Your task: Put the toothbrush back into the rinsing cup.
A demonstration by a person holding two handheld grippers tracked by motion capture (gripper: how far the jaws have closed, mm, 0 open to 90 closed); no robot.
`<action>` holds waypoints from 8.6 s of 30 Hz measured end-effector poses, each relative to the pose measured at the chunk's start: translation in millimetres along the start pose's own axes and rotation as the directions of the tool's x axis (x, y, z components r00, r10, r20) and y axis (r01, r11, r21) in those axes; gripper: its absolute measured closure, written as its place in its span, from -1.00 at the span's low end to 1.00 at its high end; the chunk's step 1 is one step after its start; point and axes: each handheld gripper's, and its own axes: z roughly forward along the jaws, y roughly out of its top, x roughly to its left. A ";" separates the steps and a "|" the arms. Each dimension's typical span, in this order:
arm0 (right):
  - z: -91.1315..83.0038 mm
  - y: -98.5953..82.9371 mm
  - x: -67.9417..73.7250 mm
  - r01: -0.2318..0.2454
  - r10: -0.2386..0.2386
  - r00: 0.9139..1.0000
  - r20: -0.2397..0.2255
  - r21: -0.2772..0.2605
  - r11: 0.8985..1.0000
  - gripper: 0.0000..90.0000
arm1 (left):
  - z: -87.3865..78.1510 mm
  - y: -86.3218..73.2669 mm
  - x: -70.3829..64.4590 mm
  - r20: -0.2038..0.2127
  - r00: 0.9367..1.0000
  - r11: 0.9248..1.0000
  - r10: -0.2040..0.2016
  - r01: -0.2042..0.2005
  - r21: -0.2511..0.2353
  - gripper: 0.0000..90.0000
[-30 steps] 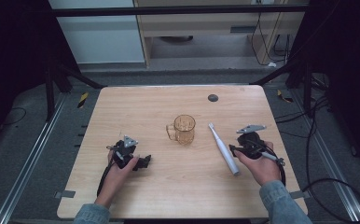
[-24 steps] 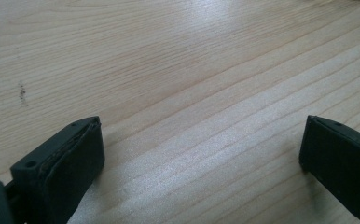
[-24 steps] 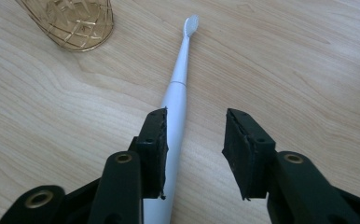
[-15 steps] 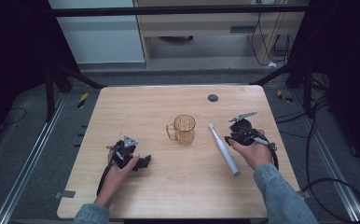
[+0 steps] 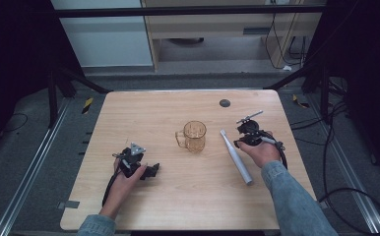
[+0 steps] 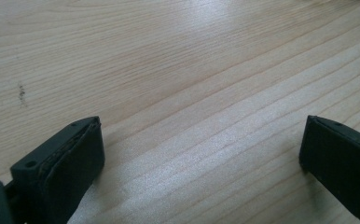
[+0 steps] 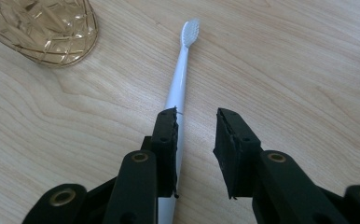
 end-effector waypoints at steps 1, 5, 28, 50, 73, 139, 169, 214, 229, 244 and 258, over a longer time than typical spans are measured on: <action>0.0 0.0 0.0 0.000 0.000 1.000 0.000 0.000 1.000 0.53 | 0.0 0.0 0.0 0.000 1.000 1.000 0.000 0.000 0.000 -1.00; 5.0 1.7 -0.8 -0.008 0.008 1.000 -0.002 0.017 1.000 0.52 | 0.0 -0.1 0.0 0.000 1.000 1.000 0.000 0.000 -0.001 -1.00; 18.1 6.2 1.3 -0.042 0.044 0.998 -0.033 0.059 0.997 0.45 | 0.2 -0.1 0.1 0.002 1.000 1.000 0.000 0.000 -0.004 -1.00; 31.5 0.4 3.4 -0.064 0.069 0.996 -0.053 0.093 0.994 0.41 | 0.3 -0.1 0.5 0.004 1.000 1.000 0.003 -0.003 -0.003 -1.00; 39.3 -9.8 6.4 -0.066 0.076 0.995 -0.069 0.136 0.989 0.36 | 0.3 -0.1 0.5 0.004 1.000 1.000 0.004 -0.004 -0.003 -1.00; 13.4 3.4 -2.4 -0.060 0.063 0.997 -0.038 0.090 0.994 0.50 | 0.3 0.0 0.5 0.005 1.000 1.000 0.004 -0.004 -0.003 -1.00; -28.7 43.4 -1.7 -0.037 0.033 0.999 -0.044 -0.090 0.995 0.50 | 0.2 0.0 0.7 0.005 1.000 1.000 0.006 -0.006 -0.002 -1.00; -78.0 85.6 28.4 -0.043 0.028 0.999 -0.041 -0.440 0.897 0.50 | 0.4 -0.4 0.2 0.004 1.000 1.000 0.000 0.000 -0.010 -1.00; -98.7 95.1 32.9 -0.016 0.012 1.000 -0.012 -0.472 0.881 0.50 | 0.5 -0.1 0.7 0.006 1.000 1.000 0.005 -0.005 -0.008 -1.00; -82.4 108.4 45.5 -0.043 0.021 0.999 -0.048 -0.520 0.853 0.50 | 0.6 -0.1 0.6 0.006 1.000 1.000 0.004 -0.003 -0.008 -1.00; -80.1 113.1 55.5 -0.069 0.029 0.996 -0.079 -0.580 0.812 0.50 | 0.5 -0.1 0.6 0.005 1.000 1.000 0.005 -0.005 -0.008 -1.00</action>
